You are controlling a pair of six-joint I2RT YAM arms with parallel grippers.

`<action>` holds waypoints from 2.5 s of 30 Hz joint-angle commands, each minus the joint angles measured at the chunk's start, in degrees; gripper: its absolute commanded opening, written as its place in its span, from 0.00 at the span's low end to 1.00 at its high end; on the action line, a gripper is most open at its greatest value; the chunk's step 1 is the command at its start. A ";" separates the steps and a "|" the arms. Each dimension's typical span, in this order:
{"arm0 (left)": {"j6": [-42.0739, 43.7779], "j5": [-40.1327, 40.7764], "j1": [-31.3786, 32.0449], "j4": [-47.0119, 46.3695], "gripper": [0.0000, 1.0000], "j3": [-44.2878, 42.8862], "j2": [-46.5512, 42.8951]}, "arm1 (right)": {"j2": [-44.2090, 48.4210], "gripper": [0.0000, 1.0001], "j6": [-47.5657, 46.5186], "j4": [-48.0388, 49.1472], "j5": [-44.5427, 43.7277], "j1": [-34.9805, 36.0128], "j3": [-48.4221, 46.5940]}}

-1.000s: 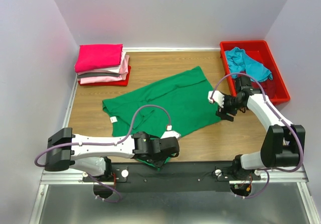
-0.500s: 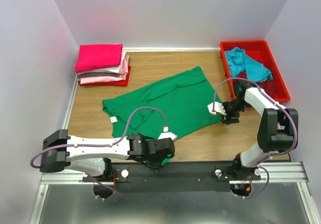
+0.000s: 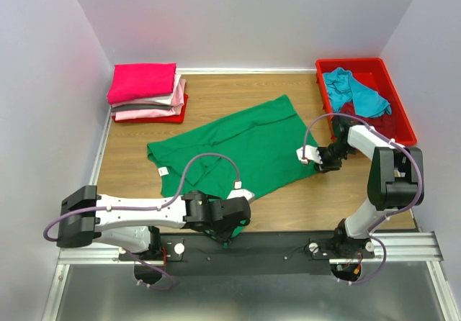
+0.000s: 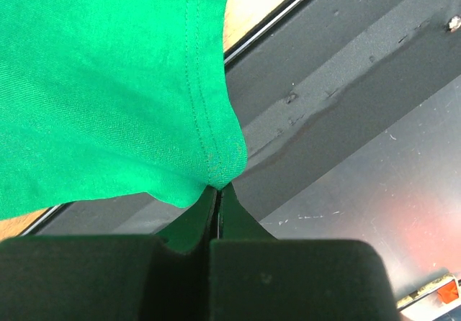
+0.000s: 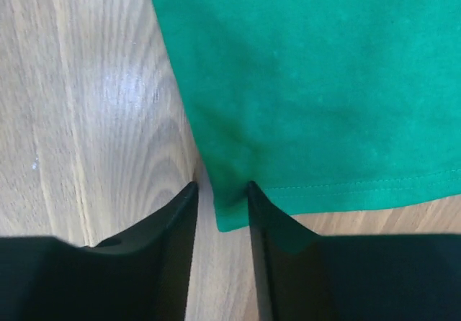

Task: Fold and stack the t-shirts
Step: Fold the tshirt

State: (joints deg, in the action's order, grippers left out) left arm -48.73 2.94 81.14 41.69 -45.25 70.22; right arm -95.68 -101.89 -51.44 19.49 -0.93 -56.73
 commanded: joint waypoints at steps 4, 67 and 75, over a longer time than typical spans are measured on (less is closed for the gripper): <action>-0.40 -0.83 -1.42 -0.74 0.00 1.31 -2.54 | -0.65 0.25 1.51 4.95 -0.50 -0.30 1.80; 20.51 8.93 -49.32 -6.09 0.00 -8.01 -15.03 | -15.85 0.03 37.81 9.08 7.76 5.59 -28.78; 25.52 6.56 -55.03 -10.14 0.00 -10.12 -10.28 | -19.01 0.03 41.42 10.31 7.67 5.59 -31.25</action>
State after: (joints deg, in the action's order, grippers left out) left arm -26.85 12.03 28.27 35.44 -52.90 58.83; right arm -113.23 -62.94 -42.57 27.68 4.45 -86.17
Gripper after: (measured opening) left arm 0.009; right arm 0.031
